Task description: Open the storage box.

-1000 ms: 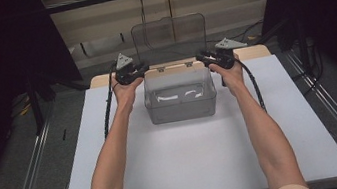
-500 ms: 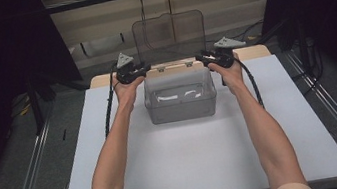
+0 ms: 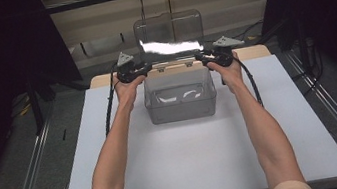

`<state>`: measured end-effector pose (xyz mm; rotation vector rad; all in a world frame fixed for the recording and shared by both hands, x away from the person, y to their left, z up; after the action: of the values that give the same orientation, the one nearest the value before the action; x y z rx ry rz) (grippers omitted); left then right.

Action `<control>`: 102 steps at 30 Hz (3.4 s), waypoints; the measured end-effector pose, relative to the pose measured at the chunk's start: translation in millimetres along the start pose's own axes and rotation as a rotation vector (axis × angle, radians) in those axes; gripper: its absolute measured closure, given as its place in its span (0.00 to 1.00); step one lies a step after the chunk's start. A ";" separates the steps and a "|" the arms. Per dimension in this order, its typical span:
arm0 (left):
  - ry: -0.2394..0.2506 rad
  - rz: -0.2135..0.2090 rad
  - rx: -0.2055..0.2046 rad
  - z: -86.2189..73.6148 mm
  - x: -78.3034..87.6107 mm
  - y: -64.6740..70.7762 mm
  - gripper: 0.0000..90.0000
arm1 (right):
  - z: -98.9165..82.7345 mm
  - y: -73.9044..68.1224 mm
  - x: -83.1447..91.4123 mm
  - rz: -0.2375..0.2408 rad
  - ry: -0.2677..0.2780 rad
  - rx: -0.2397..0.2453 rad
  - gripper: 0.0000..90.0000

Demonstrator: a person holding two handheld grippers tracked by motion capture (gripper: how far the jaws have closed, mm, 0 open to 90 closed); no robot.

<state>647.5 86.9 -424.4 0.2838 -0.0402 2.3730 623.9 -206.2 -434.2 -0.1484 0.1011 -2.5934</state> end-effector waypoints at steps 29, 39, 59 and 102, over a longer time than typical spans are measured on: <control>-0.011 0.025 0.099 -4.4 -6.1 -5.3 0.58 | -2.4 4.3 -1.8 0.007 -0.089 -0.120 0.58; 0.004 0.018 0.146 -7.4 -7.5 -6.7 0.57 | -4.2 6.4 -2.5 0.008 -0.095 -0.178 0.59; -0.006 0.040 0.164 -14.0 -8.1 -9.2 0.51 | -6.4 2.9 -2.7 0.028 -0.106 -0.204 0.60; 0.112 0.024 0.103 3.1 45.7 28.7 0.03 | 14.8 -28.2 40.9 -0.105 -0.016 0.009 0.04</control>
<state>596.3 96.5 -410.0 0.2006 0.1326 2.4144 576.5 -204.0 -413.2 -0.1748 0.0773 -2.6963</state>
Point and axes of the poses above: each handheld gripper's, and its own axes: x roughly backward along the jaws, z roughly out of its top, y roughly to its right, the point moved 5 cm from there along -x, roughly forward along the jaws, and after that the axes turned 8 degrees about y, right-handed, at the moved point
